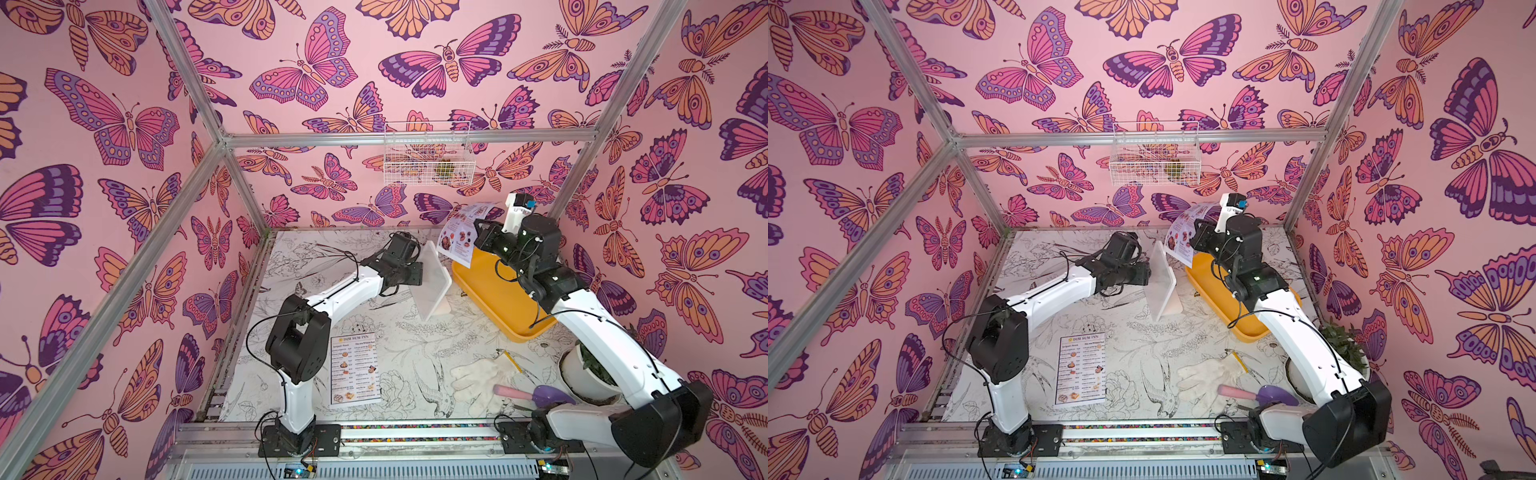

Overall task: Replace the menus in the menu holders
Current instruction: Insert the menu into the menu holder.

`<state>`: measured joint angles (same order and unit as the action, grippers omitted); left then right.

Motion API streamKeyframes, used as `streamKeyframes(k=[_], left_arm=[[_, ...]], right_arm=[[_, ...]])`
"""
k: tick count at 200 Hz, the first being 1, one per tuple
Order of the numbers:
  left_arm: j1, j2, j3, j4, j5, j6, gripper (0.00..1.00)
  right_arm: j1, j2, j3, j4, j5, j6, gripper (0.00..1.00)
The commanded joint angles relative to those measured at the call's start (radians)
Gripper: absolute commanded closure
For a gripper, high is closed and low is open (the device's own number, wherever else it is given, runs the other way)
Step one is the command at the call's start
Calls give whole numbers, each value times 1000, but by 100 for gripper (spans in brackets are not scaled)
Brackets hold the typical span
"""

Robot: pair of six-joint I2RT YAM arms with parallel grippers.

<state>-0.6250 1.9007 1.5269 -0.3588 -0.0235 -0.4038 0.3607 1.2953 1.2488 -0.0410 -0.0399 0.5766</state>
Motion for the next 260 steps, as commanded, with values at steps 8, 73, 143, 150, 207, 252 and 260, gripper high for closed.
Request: streamKeyframes(k=[8,73,143,150,207,252,260], left_arm=[[-5,11,15,9,-15,10,34],[-4,8,12,9,-18,11,34],[-5,11,13,10,-18,10,33],[-5,12,13,10,-18,10,34],[-4,10,16,9,-18,10,33],[-5,3,9,8,-21,10,34],[-5,3,10,9,-23,11,34]], right_arm=[[-6,10,12,7,-20,6,100],[-5,18,15,2,-28,5,100],[-6,-7,9,33,0,6,100],[-5,-12,11,37,5,4,100],[-6,9,37,7,0,-16,100],[-6,22,20,16,-14,-7,100],[-6,23,19,16,-12,-7,100]])
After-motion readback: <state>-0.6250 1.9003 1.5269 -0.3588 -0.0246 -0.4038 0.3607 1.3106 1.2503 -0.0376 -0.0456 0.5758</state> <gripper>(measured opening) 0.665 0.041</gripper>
